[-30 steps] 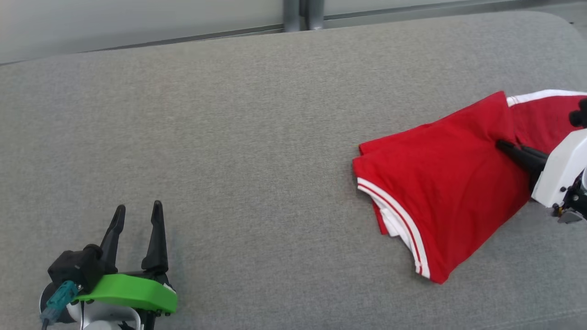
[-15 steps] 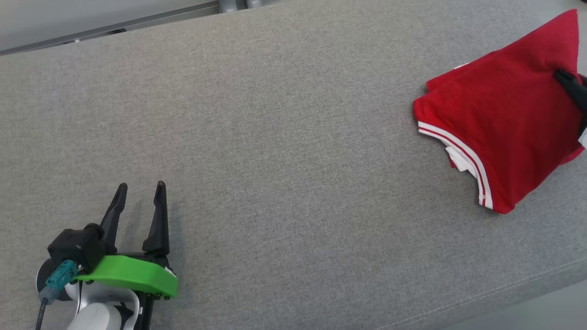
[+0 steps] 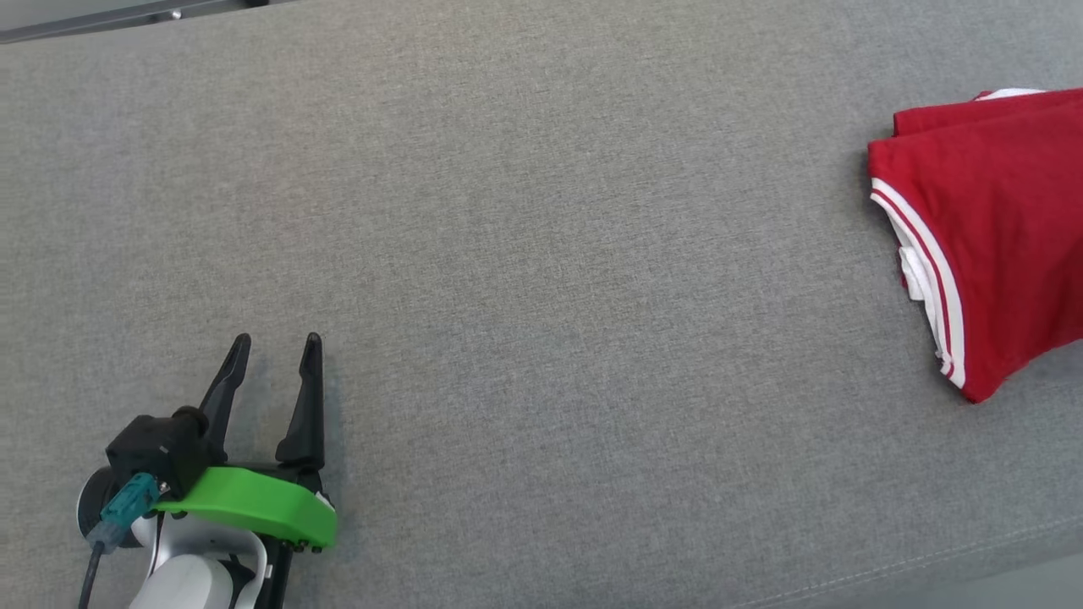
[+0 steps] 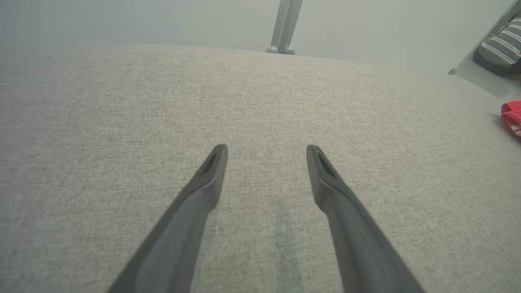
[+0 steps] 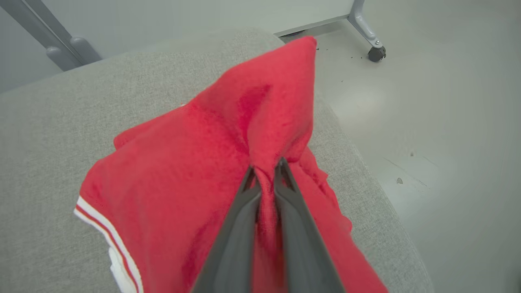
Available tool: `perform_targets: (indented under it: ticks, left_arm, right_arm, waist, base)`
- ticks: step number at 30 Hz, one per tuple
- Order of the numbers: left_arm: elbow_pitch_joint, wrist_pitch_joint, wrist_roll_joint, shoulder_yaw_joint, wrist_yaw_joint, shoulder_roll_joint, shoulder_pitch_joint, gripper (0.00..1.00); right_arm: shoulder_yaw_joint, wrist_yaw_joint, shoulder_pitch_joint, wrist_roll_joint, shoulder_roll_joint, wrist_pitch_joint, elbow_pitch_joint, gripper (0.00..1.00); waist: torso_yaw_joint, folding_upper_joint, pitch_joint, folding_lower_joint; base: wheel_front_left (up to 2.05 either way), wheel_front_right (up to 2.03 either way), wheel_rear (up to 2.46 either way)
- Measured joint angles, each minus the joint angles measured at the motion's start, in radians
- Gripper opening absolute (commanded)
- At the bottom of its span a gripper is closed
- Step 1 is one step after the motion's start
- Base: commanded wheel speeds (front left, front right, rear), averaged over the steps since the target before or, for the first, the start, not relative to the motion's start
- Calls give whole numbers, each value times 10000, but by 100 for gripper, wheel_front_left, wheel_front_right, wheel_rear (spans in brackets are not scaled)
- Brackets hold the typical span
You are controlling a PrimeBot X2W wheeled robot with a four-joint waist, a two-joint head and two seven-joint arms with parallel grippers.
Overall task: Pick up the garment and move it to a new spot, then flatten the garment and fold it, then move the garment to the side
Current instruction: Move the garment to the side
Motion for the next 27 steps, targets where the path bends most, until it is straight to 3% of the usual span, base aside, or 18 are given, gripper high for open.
perform_targets:
  ticks: [1, 2, 8, 17, 27]
  left_arm:
    - [6, 8, 2, -12, 0, -2, -1, 100]
    - [27, 10, 2, -27, 0, -2, -1, 100]
    - [217, -109, 10, -61, 46, -42, 45, 100]
    - [508, -646, 46, 82, 136, -245, 391, 100]
    - [792, -899, 372, 614, -8, -362, 853, 100]
  right_arm:
    - [-77, 0, 55, -328, 86, -207, 232, 75]
    - [-199, 2, 81, -639, 165, -443, 443, 100]
    - [-627, 2, 59, -1636, 731, -1841, 938, 100]
    - [-644, 2, 1652, -2324, 1177, -4748, -1300, 100]
    - [-825, 6, 4363, -3475, 3141, -6186, -2993, 100]
  waist:
    - [60, 0, 6, 0]
    - [116, 0, 5, 0]
    - [305, 0, -232, 0]
    - [549, 0, -1028, 0]
    - [1097, 0, -1950, 0]
  base:
    - [0, 0, 0]
    - [0, 0, 0]
    - [0, 0, 0]
    - [0, 0, 0]
    - [0, 0, 0]
